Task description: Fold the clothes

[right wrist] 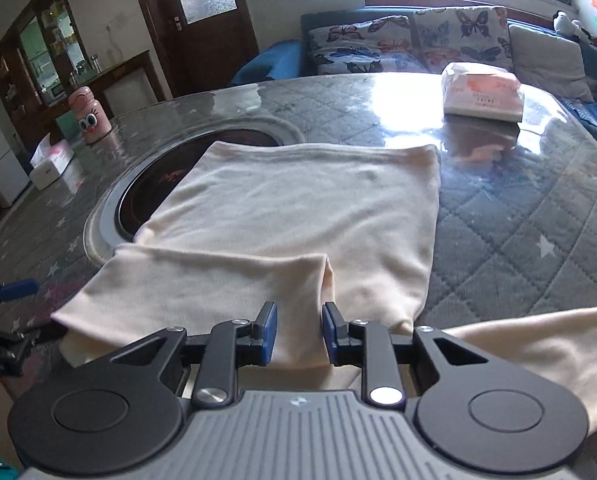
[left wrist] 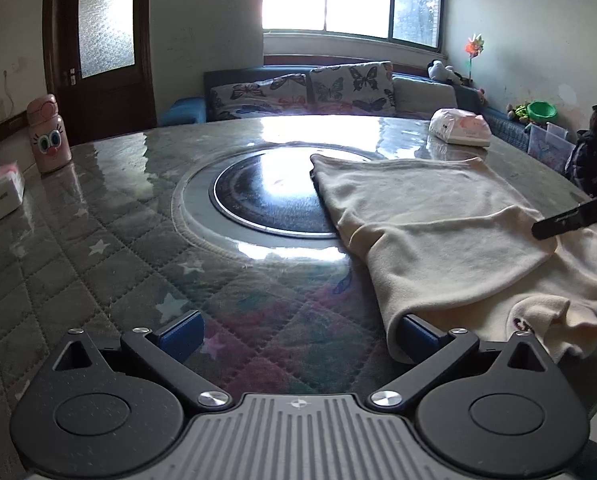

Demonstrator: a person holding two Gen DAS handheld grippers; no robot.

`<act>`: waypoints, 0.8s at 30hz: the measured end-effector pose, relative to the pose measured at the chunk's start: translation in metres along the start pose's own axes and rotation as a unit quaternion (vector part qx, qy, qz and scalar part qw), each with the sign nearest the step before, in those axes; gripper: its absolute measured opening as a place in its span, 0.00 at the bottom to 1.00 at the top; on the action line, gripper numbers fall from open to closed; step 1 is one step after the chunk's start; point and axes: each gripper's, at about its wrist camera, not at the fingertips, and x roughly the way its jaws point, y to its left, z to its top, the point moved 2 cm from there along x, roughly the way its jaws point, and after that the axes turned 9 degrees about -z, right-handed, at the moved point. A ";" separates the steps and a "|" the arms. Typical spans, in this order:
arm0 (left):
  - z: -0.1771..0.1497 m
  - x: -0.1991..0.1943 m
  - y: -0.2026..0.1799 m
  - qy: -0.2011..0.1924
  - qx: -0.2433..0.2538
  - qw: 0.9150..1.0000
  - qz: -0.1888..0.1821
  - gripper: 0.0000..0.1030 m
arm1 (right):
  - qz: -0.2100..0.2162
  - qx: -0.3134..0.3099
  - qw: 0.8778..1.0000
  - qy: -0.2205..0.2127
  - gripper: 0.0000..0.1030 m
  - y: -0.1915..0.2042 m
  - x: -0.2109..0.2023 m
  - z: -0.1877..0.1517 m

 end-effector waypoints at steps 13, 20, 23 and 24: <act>-0.004 0.008 -0.004 0.004 0.058 0.998 0.009 0.99 | -0.002 -0.011 1.000 -0.002 0.04 -0.001 -0.011 -0.002; -0.005 0.005 0.005 0.010 0.049 0.999 0.007 0.97 | 0.001 -0.015 1.000 0.001 0.03 0.002 -0.032 -0.003; -0.005 0.003 0.007 0.015 0.050 0.999 -0.001 0.97 | -0.013 -0.007 1.000 0.015 0.05 -0.004 -0.026 -0.011; -0.005 0.001 0.007 0.017 0.055 0.998 -0.005 0.97 | -0.018 -0.005 1.000 0.016 0.05 -0.007 -0.025 -0.013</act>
